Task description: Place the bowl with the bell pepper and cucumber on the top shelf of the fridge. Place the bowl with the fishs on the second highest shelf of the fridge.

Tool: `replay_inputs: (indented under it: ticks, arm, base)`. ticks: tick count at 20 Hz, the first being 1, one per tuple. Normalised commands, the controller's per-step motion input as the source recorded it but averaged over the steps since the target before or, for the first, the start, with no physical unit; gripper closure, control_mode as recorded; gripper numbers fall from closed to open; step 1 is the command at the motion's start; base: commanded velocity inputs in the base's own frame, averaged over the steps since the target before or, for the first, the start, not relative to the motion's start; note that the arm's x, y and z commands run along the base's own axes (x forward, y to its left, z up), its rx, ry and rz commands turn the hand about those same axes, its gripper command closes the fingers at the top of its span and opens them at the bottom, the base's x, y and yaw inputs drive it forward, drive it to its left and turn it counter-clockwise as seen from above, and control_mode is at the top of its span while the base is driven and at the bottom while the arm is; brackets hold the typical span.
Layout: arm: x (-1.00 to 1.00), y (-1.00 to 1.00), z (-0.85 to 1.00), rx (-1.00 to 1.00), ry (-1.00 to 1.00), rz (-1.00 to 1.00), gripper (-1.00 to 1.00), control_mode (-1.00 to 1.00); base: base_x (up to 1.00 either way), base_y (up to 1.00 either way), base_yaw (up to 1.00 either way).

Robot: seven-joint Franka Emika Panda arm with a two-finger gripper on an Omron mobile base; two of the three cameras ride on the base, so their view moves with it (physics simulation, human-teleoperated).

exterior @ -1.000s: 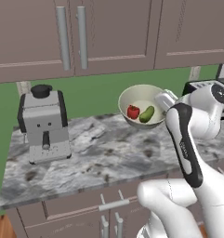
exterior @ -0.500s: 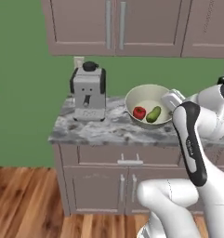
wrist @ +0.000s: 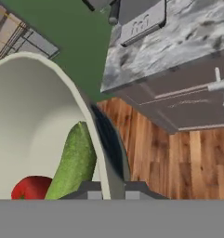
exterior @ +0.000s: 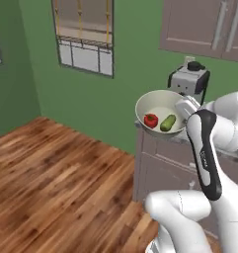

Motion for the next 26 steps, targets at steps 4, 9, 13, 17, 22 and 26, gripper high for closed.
replay_inputs:
  ticks: [4,9,13,17,22,26]
  arm:
    - [0.00,0.00,0.00,0.00,0.00,0.00,1.00,1.00]
    - [0.00,0.00,0.00,0.00,0.00,0.00,1.00,1.00]
    - [0.00,0.00,0.00,0.00,0.00,0.00,1.00,1.00]
    - [0.00,0.00,0.00,0.00,0.00,0.00,1.00,1.00]
    - [0.00,0.00,0.00,0.00,0.00,0.00,1.00,1.00]
    - [0.00,0.00,0.00,0.00,0.00,0.00,1.00,1.00]
  base:
    - [-0.13,0.20,0.93]
    - [-0.06,0.50,0.85]
    - [0.15,0.96,0.65]
    - [0.51,1.00,0.41]
    - [0.98,0.98,0.20]
    - [1.00,0.43,0.01]
